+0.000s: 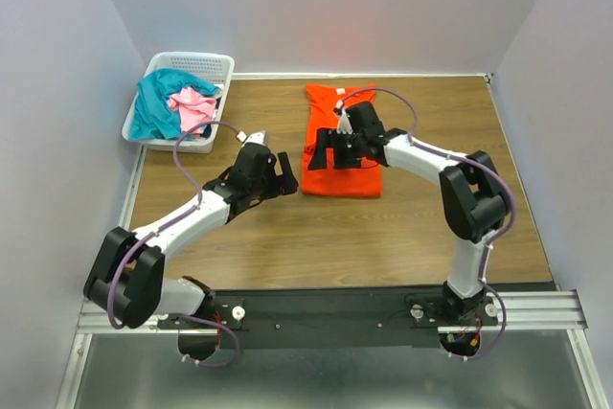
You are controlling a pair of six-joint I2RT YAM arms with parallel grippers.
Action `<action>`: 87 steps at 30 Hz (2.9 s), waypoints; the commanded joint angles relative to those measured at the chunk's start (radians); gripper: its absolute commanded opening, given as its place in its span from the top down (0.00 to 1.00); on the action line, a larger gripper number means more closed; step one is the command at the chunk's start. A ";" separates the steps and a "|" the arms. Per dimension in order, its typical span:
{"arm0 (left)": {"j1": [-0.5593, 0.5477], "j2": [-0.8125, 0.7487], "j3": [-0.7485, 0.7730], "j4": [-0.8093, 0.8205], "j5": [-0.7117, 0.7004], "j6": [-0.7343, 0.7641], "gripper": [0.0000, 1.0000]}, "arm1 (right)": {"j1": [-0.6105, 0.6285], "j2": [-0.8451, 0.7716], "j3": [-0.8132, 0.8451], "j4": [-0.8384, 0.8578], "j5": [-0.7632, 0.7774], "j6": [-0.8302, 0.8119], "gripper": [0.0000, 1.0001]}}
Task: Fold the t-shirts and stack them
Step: Fold the tshirt
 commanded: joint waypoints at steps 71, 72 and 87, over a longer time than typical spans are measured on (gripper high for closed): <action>0.000 0.430 0.135 0.185 0.197 0.035 0.50 | -0.081 -0.734 -0.538 -0.003 0.631 0.193 0.00; 0.000 0.430 0.132 0.186 0.197 0.035 0.50 | -0.081 -0.732 -0.538 -0.004 0.631 0.193 0.00; -0.008 0.459 0.095 0.216 0.207 0.025 0.91 | -0.081 -0.691 -0.584 -0.007 0.607 0.232 0.00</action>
